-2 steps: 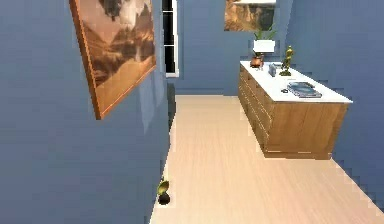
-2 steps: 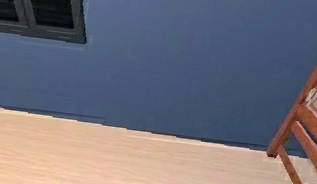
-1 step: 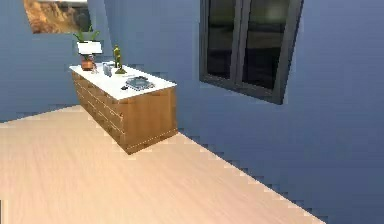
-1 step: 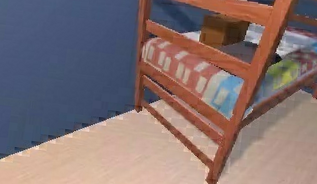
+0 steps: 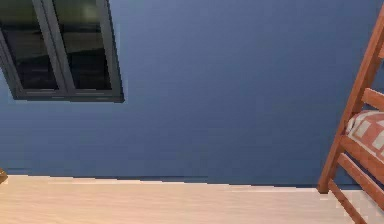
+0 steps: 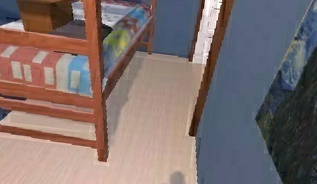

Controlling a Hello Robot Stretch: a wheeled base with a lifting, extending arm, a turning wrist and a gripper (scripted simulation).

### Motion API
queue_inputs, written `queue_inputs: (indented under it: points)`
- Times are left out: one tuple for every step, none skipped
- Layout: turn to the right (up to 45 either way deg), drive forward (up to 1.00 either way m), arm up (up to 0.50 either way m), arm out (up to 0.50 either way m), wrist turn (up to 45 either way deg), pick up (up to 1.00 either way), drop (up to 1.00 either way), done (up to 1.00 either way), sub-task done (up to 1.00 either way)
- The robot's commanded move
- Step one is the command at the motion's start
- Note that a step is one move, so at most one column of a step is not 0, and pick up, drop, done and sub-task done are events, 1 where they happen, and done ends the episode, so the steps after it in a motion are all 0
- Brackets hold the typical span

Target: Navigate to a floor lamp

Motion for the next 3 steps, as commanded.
queue_inputs:
  points:
    - [3.0, 0.0, 0.0, 0.0, 0.0, 0.0, 0.0, 0.0, 0.0]
    - [0.0, 0.2, 0.0, 0.0, 0.0, 0.0, 0.0, 0.0, 0.0]
    - [-45.0, 0.0, 0.0, 0.0, 0.0, 0.0, 0.0, 0.0, 0.0]
